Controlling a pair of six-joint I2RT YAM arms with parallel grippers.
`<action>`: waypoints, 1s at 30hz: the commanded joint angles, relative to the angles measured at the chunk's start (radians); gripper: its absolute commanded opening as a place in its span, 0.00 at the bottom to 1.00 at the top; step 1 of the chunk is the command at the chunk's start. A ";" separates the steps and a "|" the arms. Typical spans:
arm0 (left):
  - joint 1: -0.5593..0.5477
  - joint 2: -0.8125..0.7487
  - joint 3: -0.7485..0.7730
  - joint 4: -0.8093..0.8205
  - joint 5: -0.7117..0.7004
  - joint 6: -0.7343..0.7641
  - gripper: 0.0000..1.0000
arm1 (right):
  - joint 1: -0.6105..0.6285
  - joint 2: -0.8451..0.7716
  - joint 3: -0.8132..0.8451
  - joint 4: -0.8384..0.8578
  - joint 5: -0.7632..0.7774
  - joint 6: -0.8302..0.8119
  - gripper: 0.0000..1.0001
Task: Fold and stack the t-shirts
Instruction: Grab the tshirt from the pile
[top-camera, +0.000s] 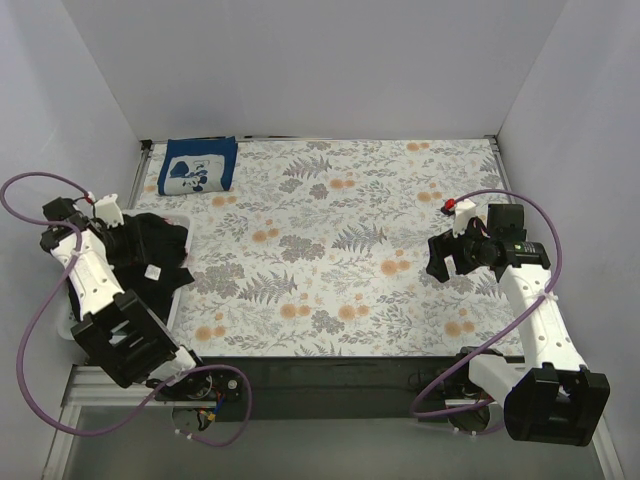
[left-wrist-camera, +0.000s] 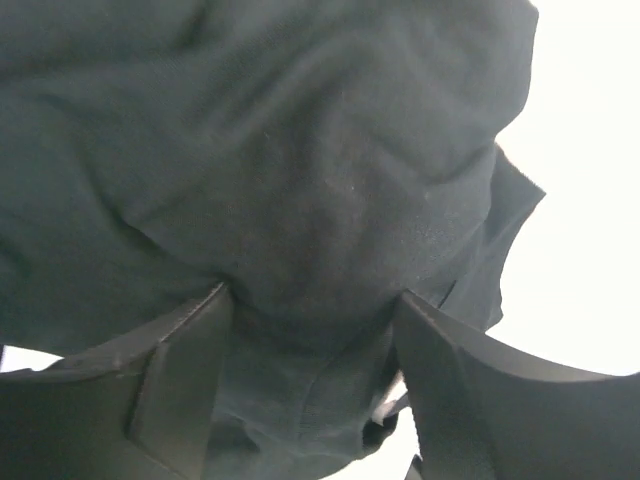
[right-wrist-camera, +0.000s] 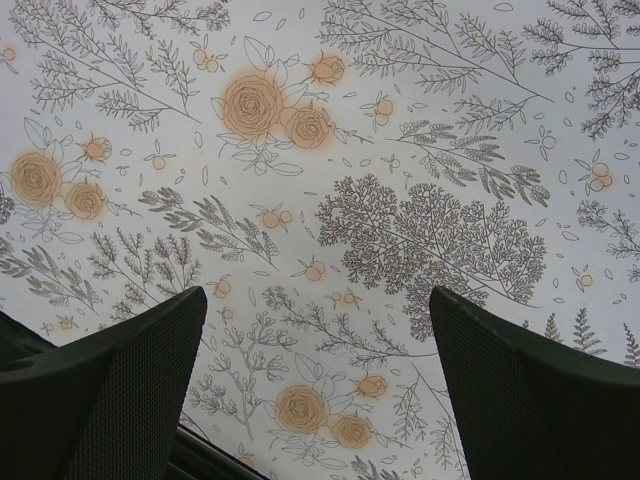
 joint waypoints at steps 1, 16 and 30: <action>-0.007 -0.001 0.091 0.079 0.020 -0.047 0.58 | -0.004 0.000 0.039 -0.012 -0.002 -0.009 0.98; -0.007 0.028 0.397 0.065 0.045 -0.114 0.00 | -0.002 0.009 0.017 -0.007 0.005 -0.032 0.98; -0.088 0.100 0.972 0.036 0.394 -0.312 0.00 | -0.002 0.022 0.022 -0.004 -0.007 -0.034 0.98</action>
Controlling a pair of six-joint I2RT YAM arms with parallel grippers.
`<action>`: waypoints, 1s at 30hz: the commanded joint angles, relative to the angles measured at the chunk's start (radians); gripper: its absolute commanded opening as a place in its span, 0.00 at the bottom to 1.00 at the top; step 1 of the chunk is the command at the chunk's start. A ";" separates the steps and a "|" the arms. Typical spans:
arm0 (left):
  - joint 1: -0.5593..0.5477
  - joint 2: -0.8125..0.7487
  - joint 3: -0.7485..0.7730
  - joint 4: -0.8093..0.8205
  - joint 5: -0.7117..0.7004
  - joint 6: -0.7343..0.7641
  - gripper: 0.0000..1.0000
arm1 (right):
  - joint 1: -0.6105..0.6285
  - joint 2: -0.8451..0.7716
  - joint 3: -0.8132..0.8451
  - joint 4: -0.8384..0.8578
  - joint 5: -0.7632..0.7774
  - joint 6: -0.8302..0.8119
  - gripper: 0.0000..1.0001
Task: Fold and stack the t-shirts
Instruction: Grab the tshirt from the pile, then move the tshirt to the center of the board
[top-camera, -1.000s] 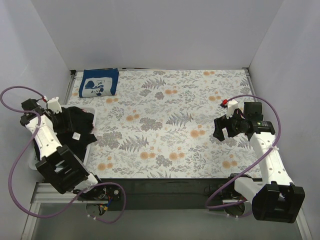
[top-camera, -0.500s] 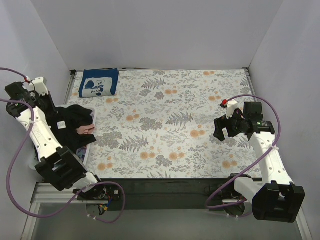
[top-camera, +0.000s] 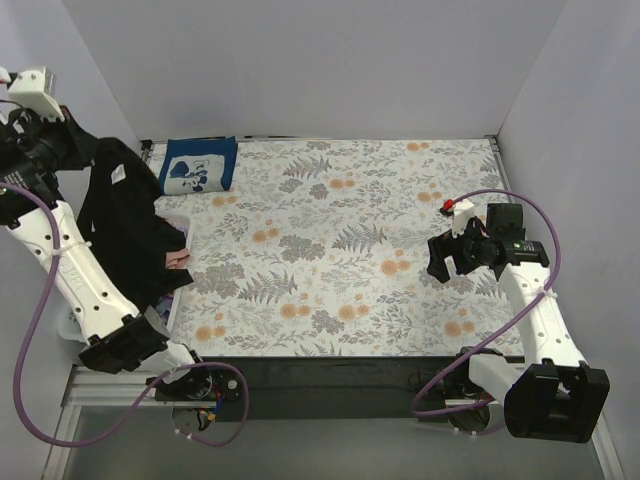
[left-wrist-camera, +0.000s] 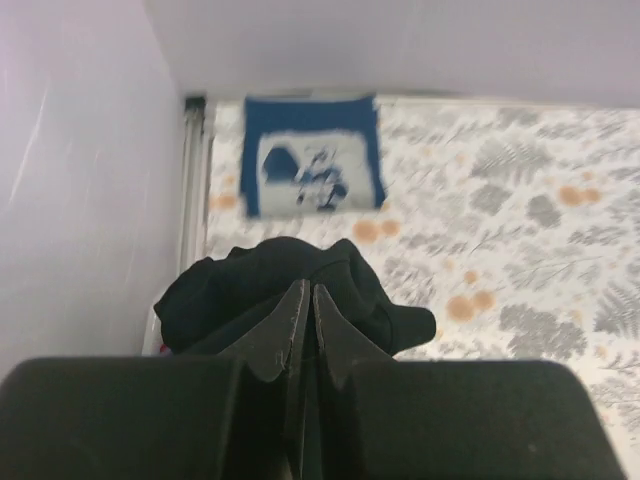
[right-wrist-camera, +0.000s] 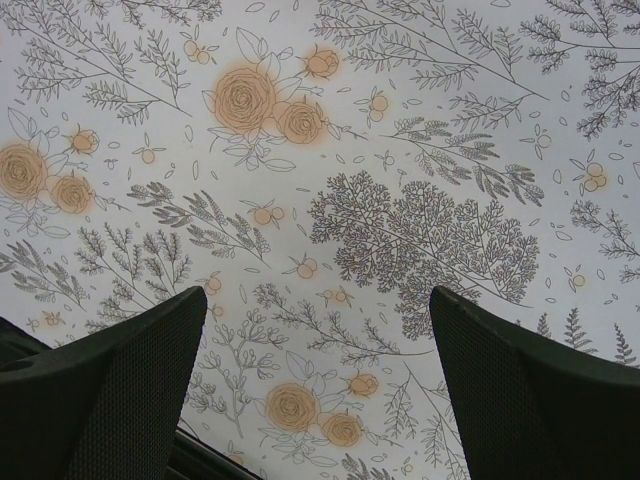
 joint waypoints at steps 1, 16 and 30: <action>-0.099 0.010 0.147 0.080 0.140 -0.140 0.00 | -0.002 0.010 0.024 -0.005 -0.018 -0.007 0.98; -1.005 0.277 0.459 0.593 -0.119 -0.484 0.00 | -0.002 -0.052 0.016 -0.002 0.003 0.009 0.98; -1.042 0.219 0.324 0.881 -0.121 -0.708 0.00 | -0.002 -0.064 0.038 0.000 0.003 0.038 0.98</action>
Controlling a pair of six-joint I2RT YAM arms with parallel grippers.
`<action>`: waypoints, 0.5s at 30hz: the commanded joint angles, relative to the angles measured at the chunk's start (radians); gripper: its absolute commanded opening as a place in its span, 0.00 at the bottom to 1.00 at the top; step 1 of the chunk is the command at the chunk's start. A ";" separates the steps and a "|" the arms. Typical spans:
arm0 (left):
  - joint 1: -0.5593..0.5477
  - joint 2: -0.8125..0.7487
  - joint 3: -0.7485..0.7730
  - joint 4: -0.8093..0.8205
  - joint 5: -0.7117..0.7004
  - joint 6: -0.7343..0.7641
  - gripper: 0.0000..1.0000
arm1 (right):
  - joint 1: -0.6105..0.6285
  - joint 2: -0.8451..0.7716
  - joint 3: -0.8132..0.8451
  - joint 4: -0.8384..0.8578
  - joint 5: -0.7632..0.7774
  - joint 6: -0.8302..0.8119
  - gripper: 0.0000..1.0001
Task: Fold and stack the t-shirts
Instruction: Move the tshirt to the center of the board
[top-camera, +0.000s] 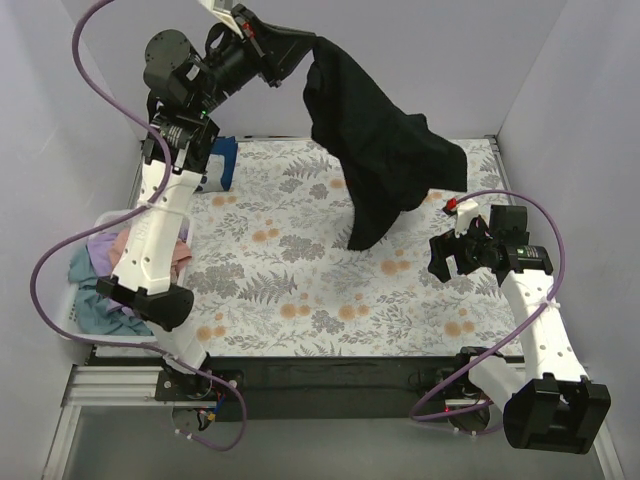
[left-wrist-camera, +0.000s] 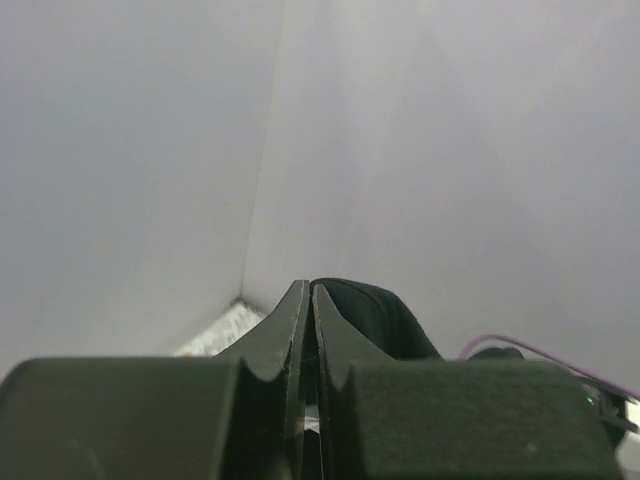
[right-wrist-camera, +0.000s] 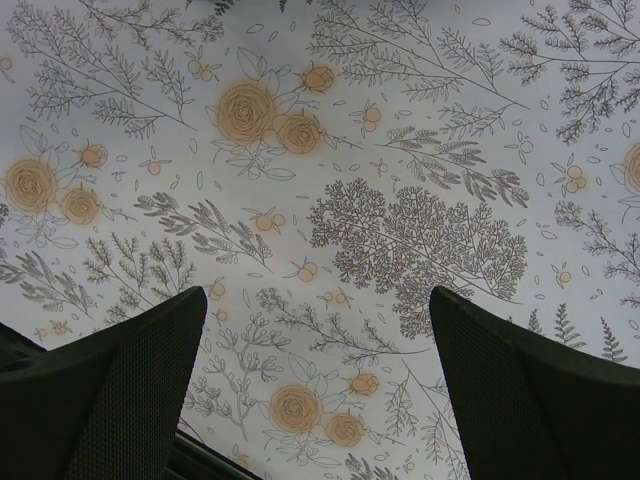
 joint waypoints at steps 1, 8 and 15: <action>0.039 -0.162 -0.198 0.075 -0.017 -0.072 0.00 | -0.002 -0.013 0.043 -0.002 -0.004 0.009 0.98; 0.319 -0.484 -0.983 0.104 0.064 -0.129 0.00 | -0.002 -0.057 0.033 -0.025 0.007 -0.057 0.98; 0.531 -0.416 -1.187 -0.334 -0.002 0.181 0.63 | -0.002 -0.027 0.028 -0.077 0.022 -0.186 0.98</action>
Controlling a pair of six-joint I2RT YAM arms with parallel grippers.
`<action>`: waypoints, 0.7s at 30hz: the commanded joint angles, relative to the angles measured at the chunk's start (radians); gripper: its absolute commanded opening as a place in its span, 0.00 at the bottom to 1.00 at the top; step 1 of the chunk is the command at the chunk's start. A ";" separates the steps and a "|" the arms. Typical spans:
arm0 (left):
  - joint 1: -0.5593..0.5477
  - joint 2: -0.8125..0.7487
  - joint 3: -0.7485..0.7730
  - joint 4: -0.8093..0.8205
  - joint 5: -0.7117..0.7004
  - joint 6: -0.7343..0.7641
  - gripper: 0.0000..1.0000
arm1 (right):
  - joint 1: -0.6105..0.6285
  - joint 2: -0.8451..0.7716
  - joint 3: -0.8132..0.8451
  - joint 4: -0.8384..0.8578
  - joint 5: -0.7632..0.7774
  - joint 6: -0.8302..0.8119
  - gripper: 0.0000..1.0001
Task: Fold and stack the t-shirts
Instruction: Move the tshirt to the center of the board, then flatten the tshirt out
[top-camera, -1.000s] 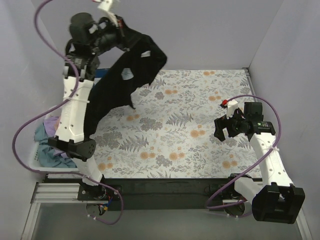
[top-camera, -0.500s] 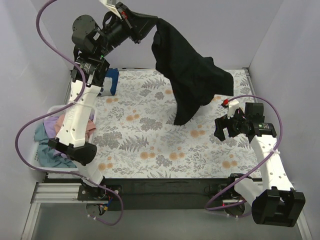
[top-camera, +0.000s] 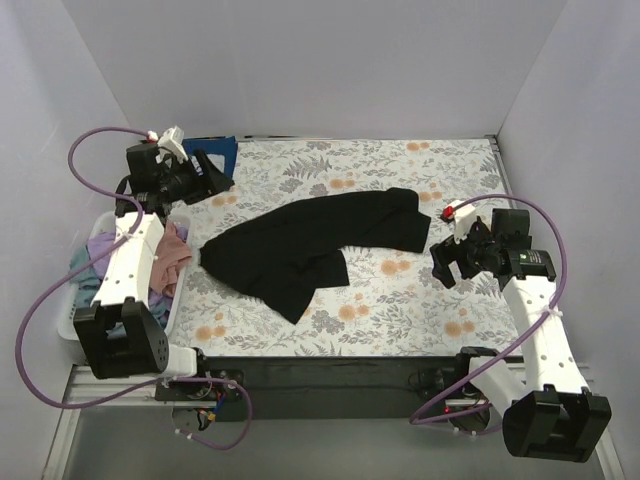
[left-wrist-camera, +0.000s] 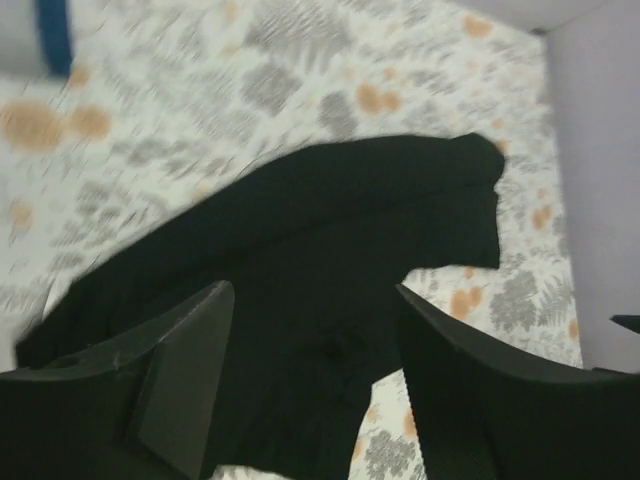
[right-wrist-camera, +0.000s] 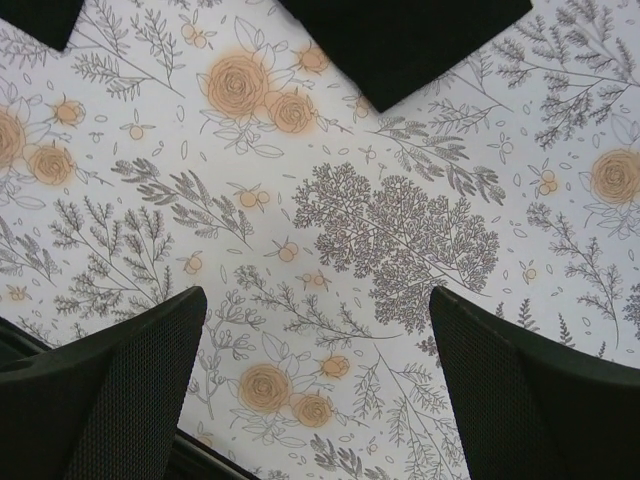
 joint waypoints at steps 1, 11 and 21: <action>0.060 0.047 0.012 -0.242 -0.045 0.182 0.64 | -0.002 0.049 0.033 -0.043 0.009 -0.090 0.98; -0.156 -0.045 -0.088 -0.555 0.102 0.719 0.70 | 0.036 0.323 0.146 0.031 0.019 -0.064 0.98; -0.499 -0.043 -0.312 -0.517 -0.141 0.739 0.65 | 0.074 0.716 0.452 0.152 0.125 0.022 0.87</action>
